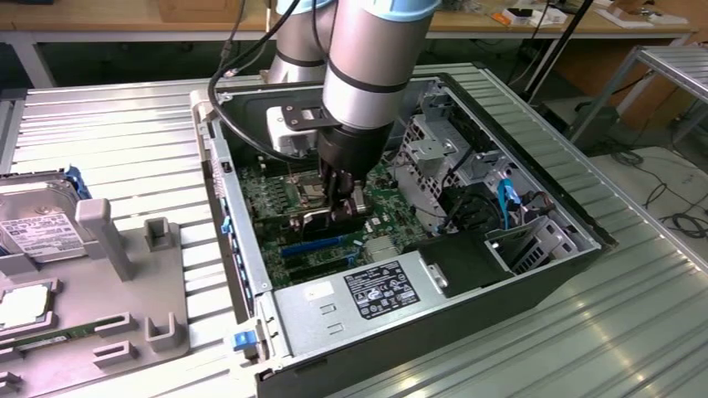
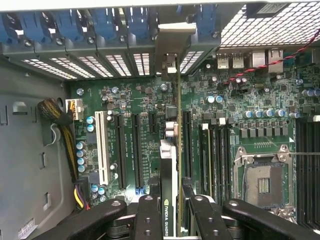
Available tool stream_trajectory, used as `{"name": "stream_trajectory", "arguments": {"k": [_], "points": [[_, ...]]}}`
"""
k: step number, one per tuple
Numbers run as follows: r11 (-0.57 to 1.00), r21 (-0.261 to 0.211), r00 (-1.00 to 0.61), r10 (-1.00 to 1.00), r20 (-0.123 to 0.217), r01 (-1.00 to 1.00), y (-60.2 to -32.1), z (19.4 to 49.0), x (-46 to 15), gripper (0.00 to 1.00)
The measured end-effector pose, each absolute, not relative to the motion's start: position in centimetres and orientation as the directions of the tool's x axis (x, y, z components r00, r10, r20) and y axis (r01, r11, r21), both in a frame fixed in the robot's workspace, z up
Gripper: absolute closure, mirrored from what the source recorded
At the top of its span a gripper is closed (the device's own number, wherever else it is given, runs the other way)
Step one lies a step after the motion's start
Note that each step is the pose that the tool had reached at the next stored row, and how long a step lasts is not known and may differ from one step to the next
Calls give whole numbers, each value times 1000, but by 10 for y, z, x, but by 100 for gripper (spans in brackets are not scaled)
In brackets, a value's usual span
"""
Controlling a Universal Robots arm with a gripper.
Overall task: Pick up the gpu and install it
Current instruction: 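Insert the gpu into the slot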
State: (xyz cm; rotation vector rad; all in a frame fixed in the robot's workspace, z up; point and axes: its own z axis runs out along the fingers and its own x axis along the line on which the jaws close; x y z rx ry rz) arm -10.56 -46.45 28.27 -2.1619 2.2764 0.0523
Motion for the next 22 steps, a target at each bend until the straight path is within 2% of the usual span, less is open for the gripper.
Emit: {"name": "stream_trajectory", "arguments": {"k": [22], "points": [[51, 23, -52, -998, -34, -998, -464, 268, -106, 73]]}}
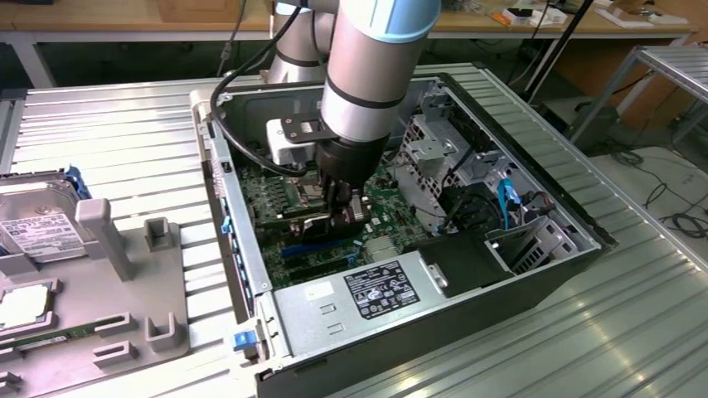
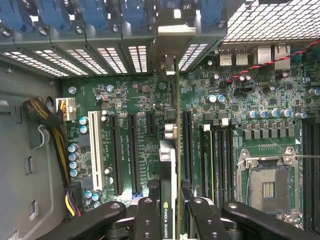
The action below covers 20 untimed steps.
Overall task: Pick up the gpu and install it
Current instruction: 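Insert the gpu into the slot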
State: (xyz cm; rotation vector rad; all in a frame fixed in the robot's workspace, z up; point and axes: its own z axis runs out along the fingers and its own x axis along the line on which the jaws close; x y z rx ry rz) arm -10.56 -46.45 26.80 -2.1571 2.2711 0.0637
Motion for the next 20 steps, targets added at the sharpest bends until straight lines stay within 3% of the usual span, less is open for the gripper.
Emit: {"name": "stream_trajectory", "arguments": {"k": [20], "points": [[49, 23, -50, -998, -35, -999, -462, 266, -106, 73]]}}
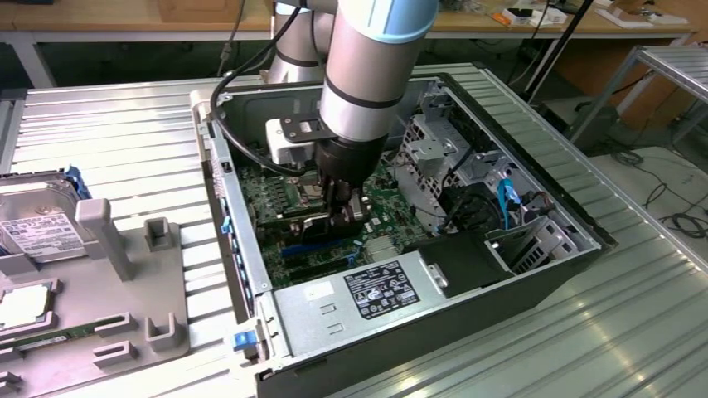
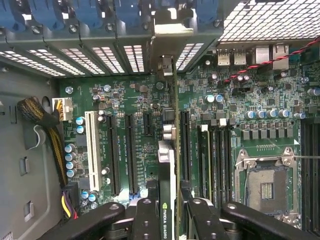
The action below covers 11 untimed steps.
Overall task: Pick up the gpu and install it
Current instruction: 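Insert the gpu into the slot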
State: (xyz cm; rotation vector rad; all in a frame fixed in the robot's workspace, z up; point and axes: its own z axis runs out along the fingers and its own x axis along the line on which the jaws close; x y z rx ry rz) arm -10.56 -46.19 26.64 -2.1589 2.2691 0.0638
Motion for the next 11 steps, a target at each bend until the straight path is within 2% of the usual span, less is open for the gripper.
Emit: {"name": "stream_trajectory", "arguments": {"k": [11], "points": [[46, 23, -47, -998, -35, -999, -463, 271, -105, 73]]}}
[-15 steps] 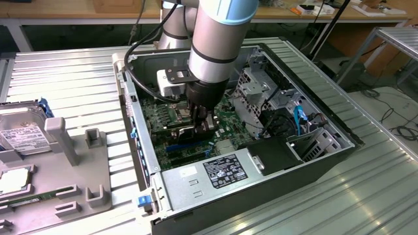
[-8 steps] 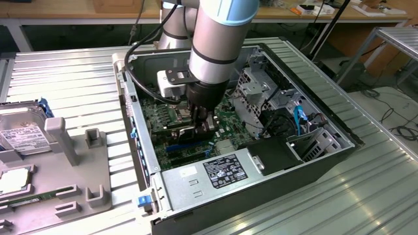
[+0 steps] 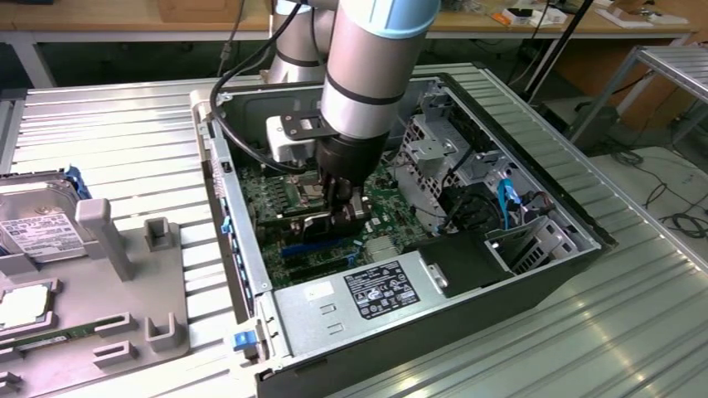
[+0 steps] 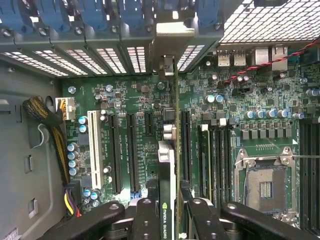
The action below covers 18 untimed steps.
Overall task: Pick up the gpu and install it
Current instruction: 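Insert the gpu into the slot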
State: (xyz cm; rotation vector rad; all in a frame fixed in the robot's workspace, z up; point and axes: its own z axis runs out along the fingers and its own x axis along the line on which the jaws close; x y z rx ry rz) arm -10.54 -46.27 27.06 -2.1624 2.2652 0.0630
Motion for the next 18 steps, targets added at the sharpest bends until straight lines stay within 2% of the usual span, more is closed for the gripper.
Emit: {"name": "stream_trajectory", "arguments": {"k": [18], "points": [[46, 11, -46, -998, -33, -999, -463, 271, -105, 73]]}}
